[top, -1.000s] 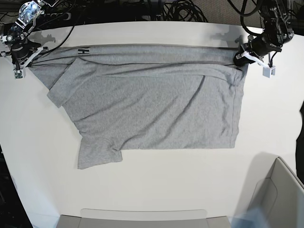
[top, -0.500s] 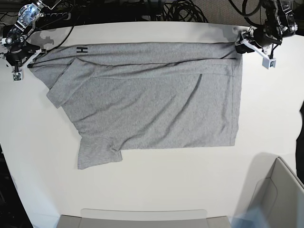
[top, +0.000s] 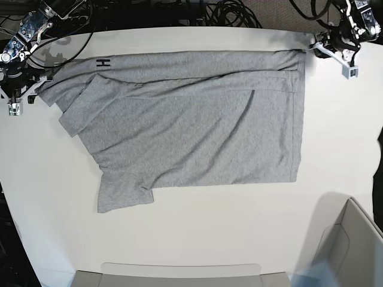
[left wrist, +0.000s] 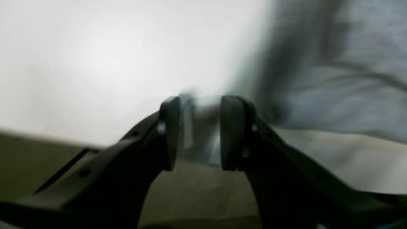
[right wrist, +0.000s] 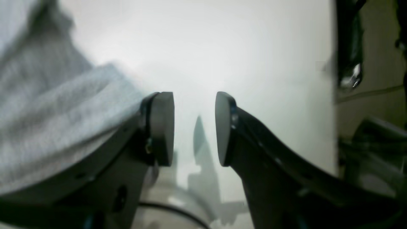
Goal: Fold the T-shirt properly
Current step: 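Regrasp the folded edge and drag it back toward the robot, then move the right gripper down to the sleeve beside it and grasp, then drag the grasped sleeve with the right gripper toward the collar edge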
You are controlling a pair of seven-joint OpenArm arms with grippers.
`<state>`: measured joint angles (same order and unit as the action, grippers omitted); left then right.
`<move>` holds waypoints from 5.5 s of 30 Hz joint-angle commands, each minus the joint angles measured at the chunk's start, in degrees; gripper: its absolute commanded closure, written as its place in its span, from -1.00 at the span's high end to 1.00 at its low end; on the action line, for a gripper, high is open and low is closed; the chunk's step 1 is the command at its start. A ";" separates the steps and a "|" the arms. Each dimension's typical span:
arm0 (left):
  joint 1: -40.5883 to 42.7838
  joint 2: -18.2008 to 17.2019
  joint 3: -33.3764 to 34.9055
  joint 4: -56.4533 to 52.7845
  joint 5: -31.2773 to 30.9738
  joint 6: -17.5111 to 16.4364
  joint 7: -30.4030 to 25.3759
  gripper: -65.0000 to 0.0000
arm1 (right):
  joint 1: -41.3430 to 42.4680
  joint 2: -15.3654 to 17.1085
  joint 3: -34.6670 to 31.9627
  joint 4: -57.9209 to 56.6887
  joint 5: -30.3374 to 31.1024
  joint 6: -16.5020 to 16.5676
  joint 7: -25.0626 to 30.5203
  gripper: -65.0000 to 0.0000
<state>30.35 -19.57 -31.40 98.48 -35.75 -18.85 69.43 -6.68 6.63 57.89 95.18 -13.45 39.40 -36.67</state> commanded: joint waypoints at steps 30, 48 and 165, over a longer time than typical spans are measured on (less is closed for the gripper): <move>-20.46 1.95 12.19 5.74 0.19 0.79 -7.32 -0.30 | 20.88 -1.05 -24.88 -5.99 -5.05 0.60 0.31 -0.32; -20.37 4.06 12.36 5.39 0.19 0.79 -7.41 -0.30 | 30.90 -0.96 -29.89 -34.56 -6.28 0.60 0.58 -0.33; -14.74 5.99 19.13 2.84 0.01 0.43 -7.23 -0.30 | 63.42 1.50 -28.57 -71.57 -13.14 -23.62 34.34 -0.11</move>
<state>15.88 -13.17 -12.14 100.27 -35.11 -18.06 62.92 53.19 7.90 29.30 21.82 -27.35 16.05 -4.89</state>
